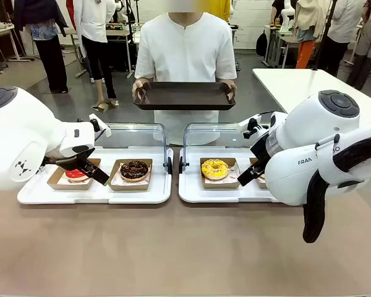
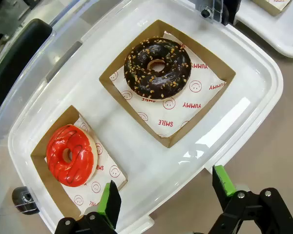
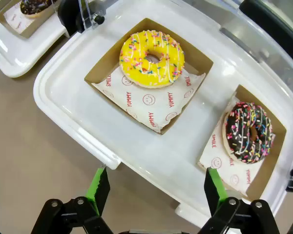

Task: Provide the desired donut to the person.
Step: Pick up and lift the Paper togo box containing the Donut pointed at by the person.

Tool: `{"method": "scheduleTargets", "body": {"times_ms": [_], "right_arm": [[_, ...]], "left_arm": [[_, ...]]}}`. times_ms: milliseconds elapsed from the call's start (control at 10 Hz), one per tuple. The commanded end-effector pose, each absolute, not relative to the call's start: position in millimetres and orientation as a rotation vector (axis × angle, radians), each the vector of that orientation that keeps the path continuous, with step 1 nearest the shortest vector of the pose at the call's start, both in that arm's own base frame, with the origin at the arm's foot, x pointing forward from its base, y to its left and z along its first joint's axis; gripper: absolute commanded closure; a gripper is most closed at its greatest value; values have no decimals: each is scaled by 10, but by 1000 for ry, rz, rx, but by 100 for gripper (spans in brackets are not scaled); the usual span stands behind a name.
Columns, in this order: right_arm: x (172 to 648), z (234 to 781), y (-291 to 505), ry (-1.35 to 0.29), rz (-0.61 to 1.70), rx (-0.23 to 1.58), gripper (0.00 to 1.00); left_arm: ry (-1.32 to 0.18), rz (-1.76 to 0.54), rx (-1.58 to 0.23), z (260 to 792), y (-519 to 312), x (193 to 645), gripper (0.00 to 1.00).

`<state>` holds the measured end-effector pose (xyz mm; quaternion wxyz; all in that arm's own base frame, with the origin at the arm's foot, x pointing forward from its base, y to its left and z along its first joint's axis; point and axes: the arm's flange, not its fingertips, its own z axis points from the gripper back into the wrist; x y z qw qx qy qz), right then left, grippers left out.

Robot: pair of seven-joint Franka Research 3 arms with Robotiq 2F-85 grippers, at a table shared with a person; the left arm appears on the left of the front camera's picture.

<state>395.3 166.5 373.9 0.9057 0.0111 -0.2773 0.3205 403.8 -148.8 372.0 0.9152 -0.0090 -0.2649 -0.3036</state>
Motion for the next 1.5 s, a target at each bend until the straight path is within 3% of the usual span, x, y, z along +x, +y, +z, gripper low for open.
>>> {"method": "scheduleTargets", "body": {"times_ms": [0,1400], "right_arm": [[3952,3739,1665,-573,662,23,0],[3952,3739,1665,-573,662,23,0]], "left_arm": [[-545,-625,-19,3719,-1488,4038,0],[-545,-625,-19,3719,-1488,4038,0]]}}
